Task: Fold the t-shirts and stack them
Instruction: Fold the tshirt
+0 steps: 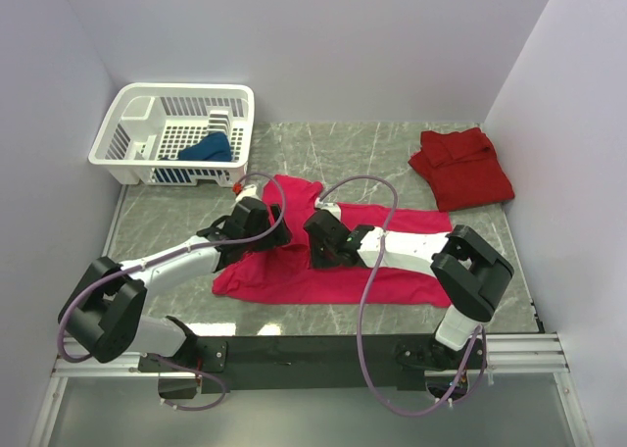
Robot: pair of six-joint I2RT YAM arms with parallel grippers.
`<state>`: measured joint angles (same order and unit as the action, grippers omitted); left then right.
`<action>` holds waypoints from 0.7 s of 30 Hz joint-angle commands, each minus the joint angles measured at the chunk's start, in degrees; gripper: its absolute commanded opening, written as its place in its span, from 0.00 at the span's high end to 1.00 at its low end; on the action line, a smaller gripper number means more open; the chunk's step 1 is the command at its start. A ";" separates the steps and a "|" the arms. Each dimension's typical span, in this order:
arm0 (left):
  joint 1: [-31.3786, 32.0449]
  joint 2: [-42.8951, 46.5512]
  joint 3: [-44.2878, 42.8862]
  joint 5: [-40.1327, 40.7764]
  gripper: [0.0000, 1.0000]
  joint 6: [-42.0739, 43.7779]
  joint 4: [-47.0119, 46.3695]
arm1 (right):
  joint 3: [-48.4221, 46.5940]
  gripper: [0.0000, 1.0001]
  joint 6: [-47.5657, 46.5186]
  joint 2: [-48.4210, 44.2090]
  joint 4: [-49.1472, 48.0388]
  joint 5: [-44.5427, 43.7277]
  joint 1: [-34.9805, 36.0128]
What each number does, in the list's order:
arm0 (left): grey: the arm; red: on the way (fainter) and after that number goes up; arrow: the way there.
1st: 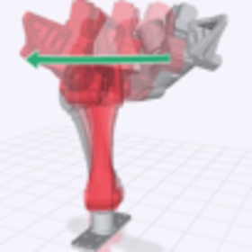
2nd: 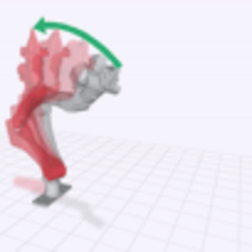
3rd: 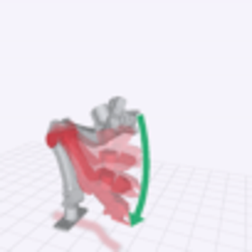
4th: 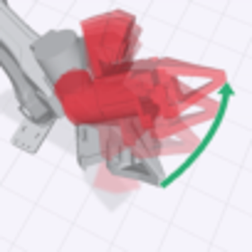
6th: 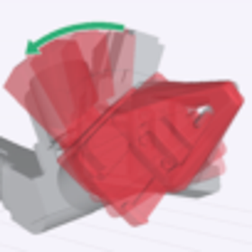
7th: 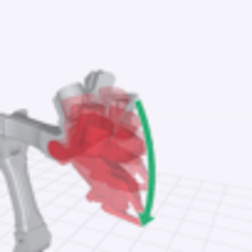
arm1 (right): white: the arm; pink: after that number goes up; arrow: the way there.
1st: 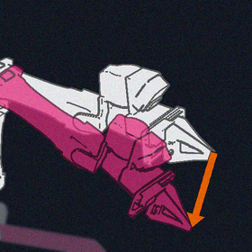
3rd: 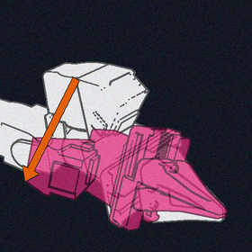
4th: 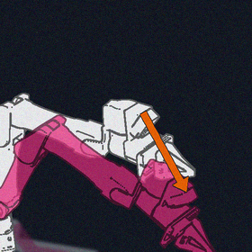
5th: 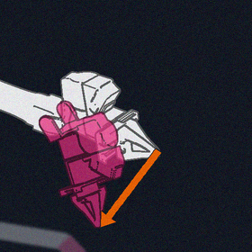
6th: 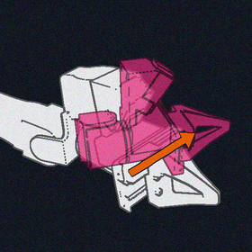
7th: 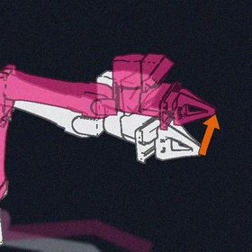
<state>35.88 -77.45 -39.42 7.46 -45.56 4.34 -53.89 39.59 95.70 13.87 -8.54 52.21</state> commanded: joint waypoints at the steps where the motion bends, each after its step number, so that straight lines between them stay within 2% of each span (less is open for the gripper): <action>1: 0.24 0.12 -1.80 1.41 0.18 1.35 0.31 | -0.16 0.64 0.57 -2.10 -1.48 -1.04 -0.26; 10: 0.60 -1.13 -0.22 -0.87 0.17 0.82 -2.23 | 0.98 0.64 0.84 -2.19 -1.83 -1.13 -0.26; 21: 0.69 -6.30 -4.70 -2.90 0.16 1.44 -7.94 | 2.12 0.64 1.63 -3.15 -1.83 -1.75 -0.17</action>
<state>36.36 -82.26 -40.40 5.37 -45.32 0.95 -52.73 40.14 95.61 13.21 -8.56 52.21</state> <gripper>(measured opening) 0.834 0.359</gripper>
